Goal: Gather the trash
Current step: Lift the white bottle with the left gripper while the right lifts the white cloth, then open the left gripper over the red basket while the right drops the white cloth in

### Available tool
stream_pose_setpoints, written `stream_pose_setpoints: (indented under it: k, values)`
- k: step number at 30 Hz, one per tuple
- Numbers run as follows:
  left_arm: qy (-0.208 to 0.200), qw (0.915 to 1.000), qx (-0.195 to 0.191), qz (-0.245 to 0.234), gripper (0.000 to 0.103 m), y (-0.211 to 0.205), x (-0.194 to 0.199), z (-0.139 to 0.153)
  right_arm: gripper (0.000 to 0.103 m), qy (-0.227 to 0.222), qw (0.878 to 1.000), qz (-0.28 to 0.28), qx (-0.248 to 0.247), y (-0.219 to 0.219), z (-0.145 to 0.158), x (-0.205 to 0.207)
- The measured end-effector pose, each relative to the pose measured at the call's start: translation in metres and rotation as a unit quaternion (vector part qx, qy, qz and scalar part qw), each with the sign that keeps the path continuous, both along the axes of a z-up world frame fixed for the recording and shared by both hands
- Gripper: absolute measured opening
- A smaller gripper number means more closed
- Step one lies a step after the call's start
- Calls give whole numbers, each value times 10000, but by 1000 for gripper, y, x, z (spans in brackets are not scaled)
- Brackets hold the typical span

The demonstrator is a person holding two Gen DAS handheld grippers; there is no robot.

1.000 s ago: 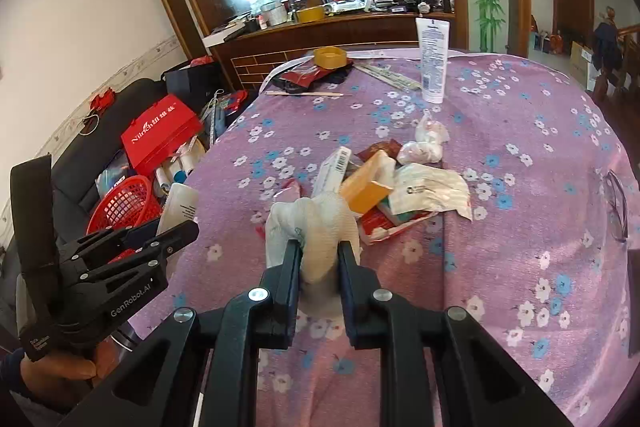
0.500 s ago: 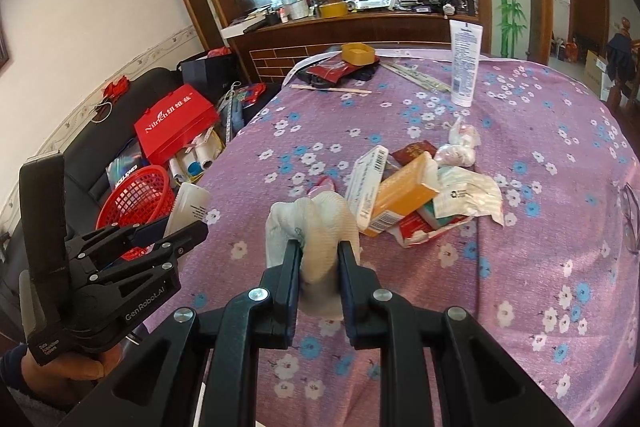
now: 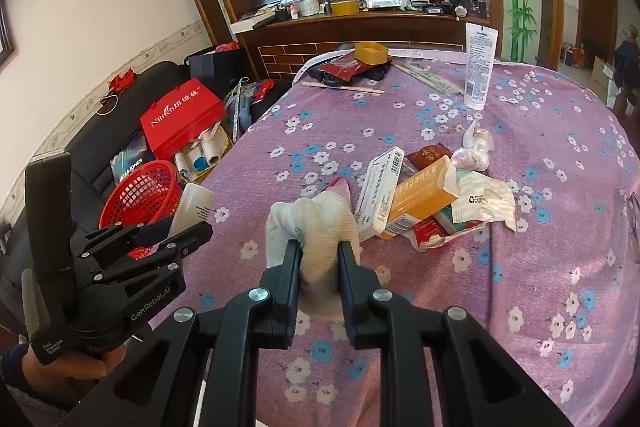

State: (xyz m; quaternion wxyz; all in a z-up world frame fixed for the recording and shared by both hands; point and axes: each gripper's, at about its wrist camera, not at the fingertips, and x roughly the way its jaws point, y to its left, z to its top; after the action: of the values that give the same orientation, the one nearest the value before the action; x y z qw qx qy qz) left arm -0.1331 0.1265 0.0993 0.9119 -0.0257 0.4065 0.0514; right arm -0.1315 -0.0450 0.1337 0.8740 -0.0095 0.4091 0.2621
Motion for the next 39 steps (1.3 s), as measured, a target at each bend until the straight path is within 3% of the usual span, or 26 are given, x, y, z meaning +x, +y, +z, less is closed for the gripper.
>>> stream_pose_setpoints:
  k: [25, 39]
  values:
    - [-34, 9997, -84, 240, 29, 32, -13, 1, 20, -19, 9996, 264, -63, 33, 0, -4]
    - [-107, 9970, -329, 693, 29, 92, -33, 5, 20, 159, 9977, 647, -111, 83, -7, -2]
